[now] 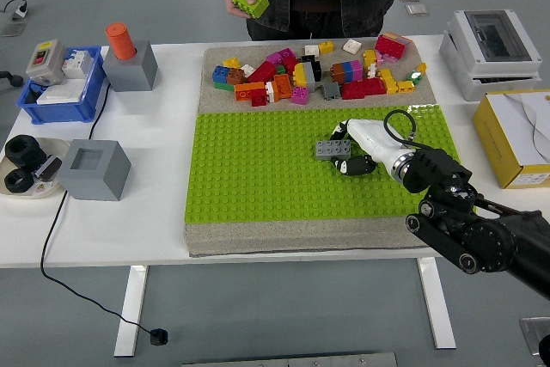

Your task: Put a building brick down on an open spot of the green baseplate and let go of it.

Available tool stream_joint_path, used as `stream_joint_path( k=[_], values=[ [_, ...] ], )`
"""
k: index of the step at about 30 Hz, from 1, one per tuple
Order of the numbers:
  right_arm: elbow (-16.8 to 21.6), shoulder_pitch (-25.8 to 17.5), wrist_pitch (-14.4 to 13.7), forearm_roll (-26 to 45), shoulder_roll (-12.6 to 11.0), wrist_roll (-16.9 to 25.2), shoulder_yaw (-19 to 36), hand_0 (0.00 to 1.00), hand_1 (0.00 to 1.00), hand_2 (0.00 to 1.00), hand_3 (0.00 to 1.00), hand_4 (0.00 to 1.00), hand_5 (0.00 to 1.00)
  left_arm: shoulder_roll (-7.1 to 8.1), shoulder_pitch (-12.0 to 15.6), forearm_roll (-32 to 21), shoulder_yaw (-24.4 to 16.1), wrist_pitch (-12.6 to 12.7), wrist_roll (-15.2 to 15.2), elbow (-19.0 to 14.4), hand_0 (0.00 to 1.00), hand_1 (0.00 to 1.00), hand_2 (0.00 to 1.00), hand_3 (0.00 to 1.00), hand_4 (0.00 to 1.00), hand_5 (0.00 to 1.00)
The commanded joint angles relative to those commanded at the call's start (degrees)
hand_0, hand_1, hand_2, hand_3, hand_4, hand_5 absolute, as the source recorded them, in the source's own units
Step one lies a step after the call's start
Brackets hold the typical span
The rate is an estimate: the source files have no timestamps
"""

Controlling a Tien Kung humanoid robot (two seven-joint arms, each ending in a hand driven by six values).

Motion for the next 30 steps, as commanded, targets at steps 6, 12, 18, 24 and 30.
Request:
stream_joint_path(
  k=[6,12,18,24,30],
  values=[
    [0.1,-0.1,0.0,0.3,0.0,0.1,-0.7,0.663,0.704,0.718,0.555,0.654,0.237,0.03,0.0,0.0,0.1,0.0,0.0,0.0,0.657,0.644,0.662,0.673,0.711,0.227],
    [-0.4,0.1,0.0,0.5,0.4,0.2,-0.9,0.666,0.704,0.717,0.551,0.654,0.237,0.03,0.0,0.1,0.1,0.0,0.0,0.0,0.657,0.643,0.661,0.673,0.711,0.227],
    [-1.1,0.4,0.1,0.3,0.8,0.2,-0.7,0.667,0.705,0.718,0.555,0.653,0.234,0.01,0.0,0.1,0.2,0.0,-0.1,0.0,0.656,0.643,0.661,0.673,0.71,0.226],
    [-1.5,0.6,0.3,0.4,0.9,0.1,-0.8,0.667,0.705,0.718,0.555,0.653,0.234,0.05,-0.1,0.1,0.3,-0.1,-0.1,0.0,0.657,0.643,0.661,0.672,0.71,0.226],
    [-1.5,0.7,0.3,0.3,0.9,-0.1,-0.7,0.672,0.712,0.729,0.632,0.646,0.233,0.06,-0.2,0.0,0.3,-0.1,-0.1,0.0,0.657,0.643,0.661,0.674,0.71,0.226]
  ],
)
